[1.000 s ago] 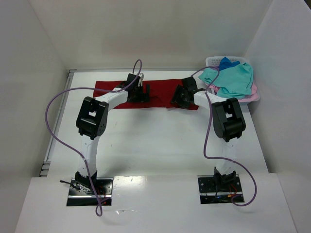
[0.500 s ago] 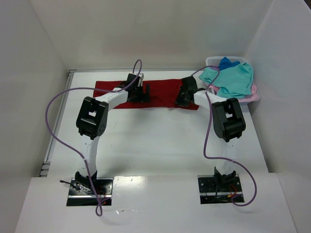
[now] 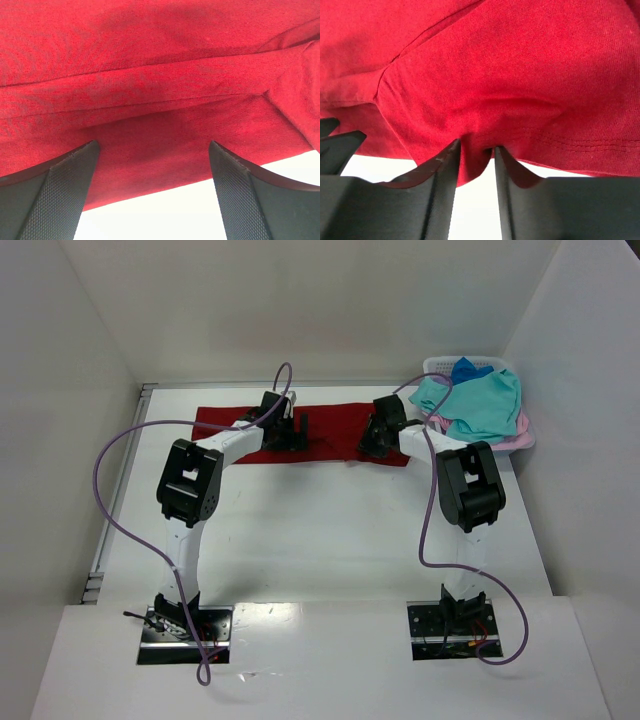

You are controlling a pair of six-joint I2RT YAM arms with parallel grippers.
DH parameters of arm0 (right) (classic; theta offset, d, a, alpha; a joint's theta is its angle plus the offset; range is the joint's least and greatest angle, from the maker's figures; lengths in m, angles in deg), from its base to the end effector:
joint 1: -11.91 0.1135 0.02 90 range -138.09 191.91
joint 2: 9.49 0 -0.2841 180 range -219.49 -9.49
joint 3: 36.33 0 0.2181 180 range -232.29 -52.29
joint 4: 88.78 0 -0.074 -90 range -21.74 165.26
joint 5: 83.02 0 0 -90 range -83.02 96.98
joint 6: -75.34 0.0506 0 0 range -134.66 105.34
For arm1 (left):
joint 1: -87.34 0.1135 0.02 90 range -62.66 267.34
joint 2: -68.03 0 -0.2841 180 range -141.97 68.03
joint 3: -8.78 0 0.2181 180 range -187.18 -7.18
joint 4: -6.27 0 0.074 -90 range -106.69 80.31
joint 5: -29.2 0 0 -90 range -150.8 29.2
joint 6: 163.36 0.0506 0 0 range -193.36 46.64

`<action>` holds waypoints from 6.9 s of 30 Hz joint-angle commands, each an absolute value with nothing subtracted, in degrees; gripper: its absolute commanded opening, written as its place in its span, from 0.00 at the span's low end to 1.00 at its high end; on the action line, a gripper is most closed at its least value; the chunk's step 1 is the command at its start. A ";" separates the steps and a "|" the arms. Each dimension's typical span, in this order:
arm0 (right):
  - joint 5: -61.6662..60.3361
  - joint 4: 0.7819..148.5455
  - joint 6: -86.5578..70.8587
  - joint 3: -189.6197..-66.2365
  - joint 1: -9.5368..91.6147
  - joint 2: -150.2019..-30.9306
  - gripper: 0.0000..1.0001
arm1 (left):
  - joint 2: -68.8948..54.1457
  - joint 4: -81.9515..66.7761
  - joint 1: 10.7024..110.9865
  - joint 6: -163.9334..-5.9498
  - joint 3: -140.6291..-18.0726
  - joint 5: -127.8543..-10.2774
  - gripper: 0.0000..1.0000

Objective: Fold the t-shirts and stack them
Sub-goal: Fold the other side of the tshirt into a rectangle

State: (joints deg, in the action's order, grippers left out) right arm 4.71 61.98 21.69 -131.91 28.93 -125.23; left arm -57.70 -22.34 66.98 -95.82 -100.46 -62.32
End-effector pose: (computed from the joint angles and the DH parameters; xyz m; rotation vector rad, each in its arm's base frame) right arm 0.4098 0.1275 0.1997 0.3996 2.4549 0.4572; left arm 0.4523 -0.1693 0.1940 -0.0307 2.3924 -0.3904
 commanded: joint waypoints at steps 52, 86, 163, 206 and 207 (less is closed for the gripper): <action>7.50 47.66 12.14 -188.97 26.24 -150.39 0.57 | -61.87 -25.07 67.04 -94.81 -100.08 -65.46 0.98; 4.08 63.92 16.19 -153.45 22.46 -135.52 0.56 | -62.22 -27.97 67.04 -94.28 -107.73 -68.63 0.99; 6.55 61.98 14.87 -150.83 17.54 -132.54 0.62 | -63.28 -27.97 68.10 -93.75 -107.20 -68.63 0.99; 23.76 46.70 10.47 -175.51 26.68 -150.28 0.11 | -64.42 -28.68 68.62 -93.75 -107.82 -68.63 0.99; 23.76 46.17 9.95 -176.21 26.68 -150.81 0.11 | -64.42 -28.68 68.62 -93.75 -107.82 -68.63 0.99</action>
